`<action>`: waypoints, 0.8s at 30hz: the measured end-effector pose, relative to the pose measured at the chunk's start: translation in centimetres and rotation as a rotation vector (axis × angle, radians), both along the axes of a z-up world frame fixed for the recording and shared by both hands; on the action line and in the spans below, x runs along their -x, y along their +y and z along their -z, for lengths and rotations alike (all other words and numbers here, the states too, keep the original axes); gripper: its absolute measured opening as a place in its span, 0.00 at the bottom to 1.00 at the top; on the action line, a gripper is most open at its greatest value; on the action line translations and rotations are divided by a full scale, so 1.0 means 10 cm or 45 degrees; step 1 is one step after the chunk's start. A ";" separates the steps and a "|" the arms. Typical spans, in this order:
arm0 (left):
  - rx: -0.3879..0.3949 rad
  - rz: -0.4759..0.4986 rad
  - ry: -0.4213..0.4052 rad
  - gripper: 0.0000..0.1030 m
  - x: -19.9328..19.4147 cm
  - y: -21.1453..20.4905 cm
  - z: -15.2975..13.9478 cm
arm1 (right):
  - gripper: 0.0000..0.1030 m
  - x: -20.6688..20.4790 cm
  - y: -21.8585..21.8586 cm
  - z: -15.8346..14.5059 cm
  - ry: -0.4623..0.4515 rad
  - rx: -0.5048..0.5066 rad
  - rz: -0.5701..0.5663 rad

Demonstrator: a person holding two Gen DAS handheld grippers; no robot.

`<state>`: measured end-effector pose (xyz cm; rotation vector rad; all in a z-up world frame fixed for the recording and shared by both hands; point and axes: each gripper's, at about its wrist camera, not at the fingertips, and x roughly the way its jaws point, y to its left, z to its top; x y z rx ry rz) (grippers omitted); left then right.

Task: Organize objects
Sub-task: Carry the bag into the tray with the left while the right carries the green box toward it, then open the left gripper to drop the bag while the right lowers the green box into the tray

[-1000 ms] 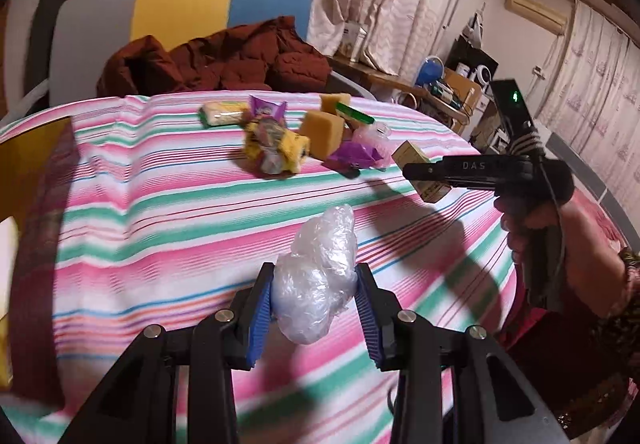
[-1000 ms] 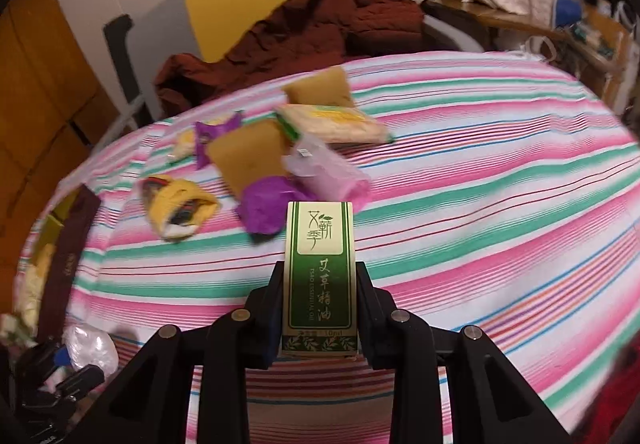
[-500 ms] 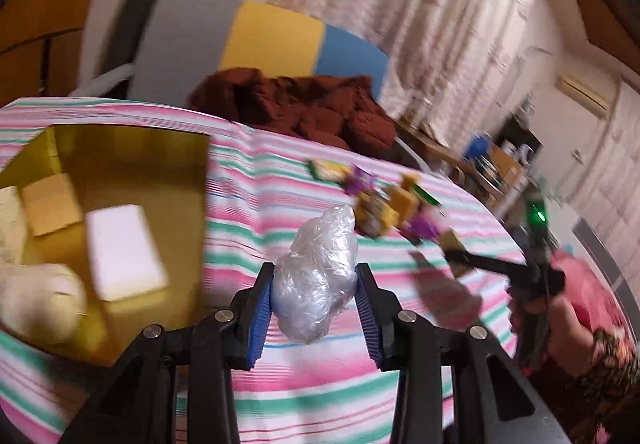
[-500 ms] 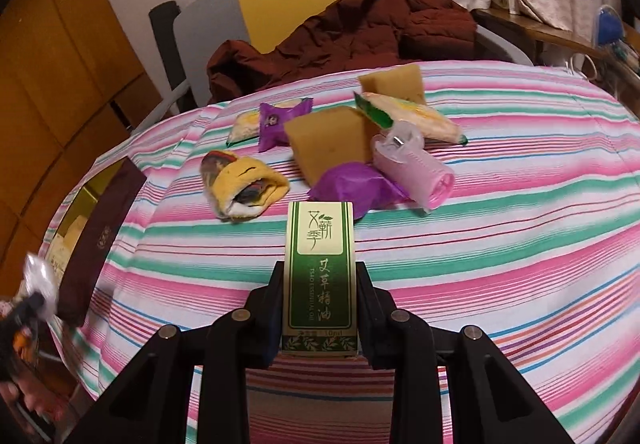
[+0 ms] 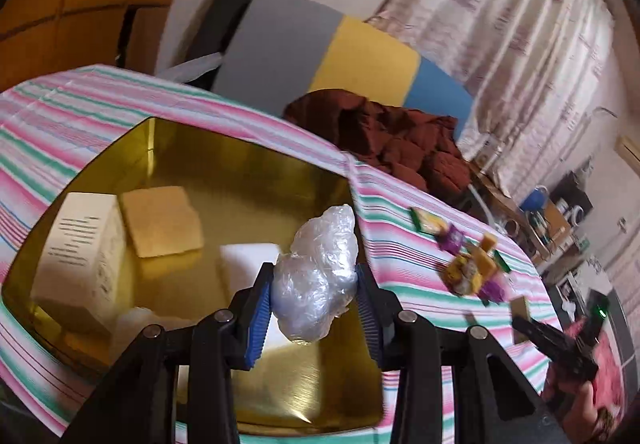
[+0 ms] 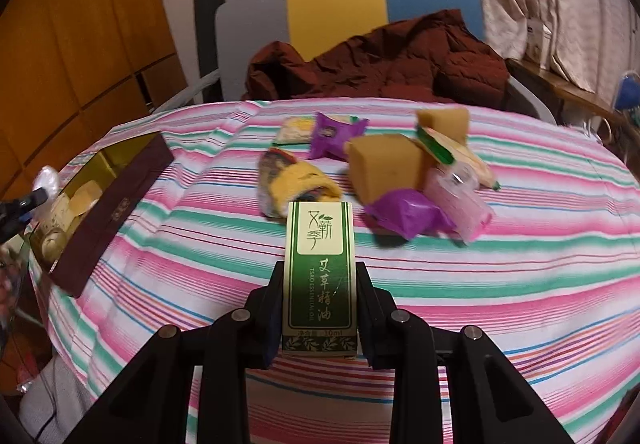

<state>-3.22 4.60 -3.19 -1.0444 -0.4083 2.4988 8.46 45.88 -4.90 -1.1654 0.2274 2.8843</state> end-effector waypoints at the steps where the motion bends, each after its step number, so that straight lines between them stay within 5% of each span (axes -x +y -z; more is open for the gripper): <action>1: 0.006 -0.011 -0.016 0.38 0.04 -0.02 0.02 | 0.30 -0.01 -0.07 -0.03 0.013 0.003 -0.012; 16: 0.086 -0.129 -0.242 0.43 0.37 -0.37 0.44 | 0.30 -0.02 -1.71 -0.38 0.136 0.078 -0.374; 21: 0.100 -0.135 -0.231 0.50 0.30 -0.41 0.43 | 0.30 0.10 -2.14 -0.41 0.134 0.102 -0.464; 24: 0.053 -0.208 -0.132 0.55 0.16 -0.53 0.28 | 0.30 0.17 -2.31 -0.39 0.114 0.111 -0.487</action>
